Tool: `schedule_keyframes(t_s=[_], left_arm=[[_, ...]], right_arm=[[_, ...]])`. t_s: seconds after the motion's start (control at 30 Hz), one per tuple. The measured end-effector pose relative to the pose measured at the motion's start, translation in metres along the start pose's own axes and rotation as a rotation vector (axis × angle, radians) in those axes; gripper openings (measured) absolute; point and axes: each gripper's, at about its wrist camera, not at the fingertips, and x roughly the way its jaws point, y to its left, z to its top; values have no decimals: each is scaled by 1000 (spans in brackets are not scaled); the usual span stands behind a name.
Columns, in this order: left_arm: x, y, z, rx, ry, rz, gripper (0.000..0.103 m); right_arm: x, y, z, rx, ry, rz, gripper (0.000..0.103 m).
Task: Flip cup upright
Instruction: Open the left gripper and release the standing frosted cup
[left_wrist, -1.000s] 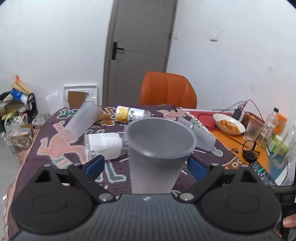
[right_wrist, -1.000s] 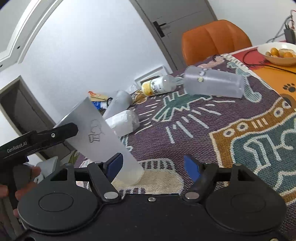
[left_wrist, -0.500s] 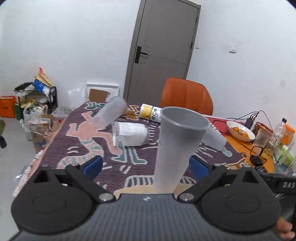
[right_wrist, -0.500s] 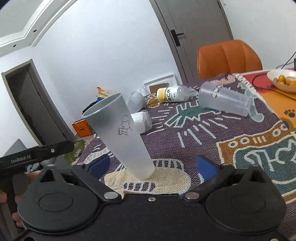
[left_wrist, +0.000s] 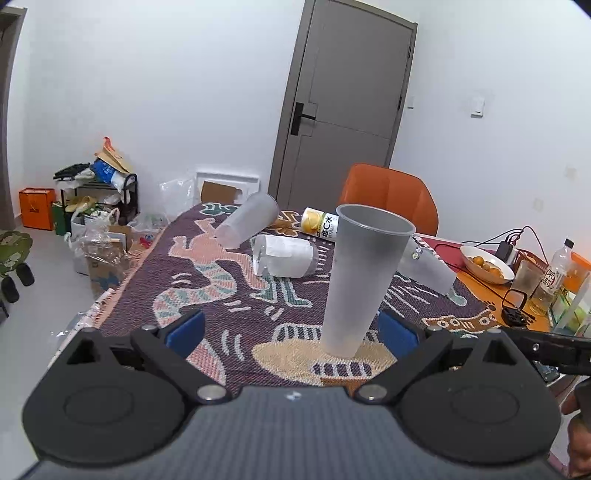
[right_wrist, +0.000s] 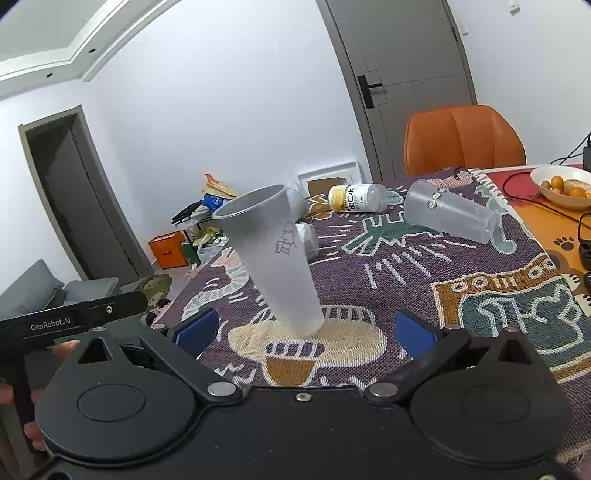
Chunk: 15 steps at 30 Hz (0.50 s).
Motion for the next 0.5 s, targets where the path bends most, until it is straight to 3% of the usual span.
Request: schedule_keyframes(t_s=[0.5], left_arm=[[-36,-6,-9,93,-1,27,99]], right_arm=[[-28,25,-8,-80,20,26,103]])
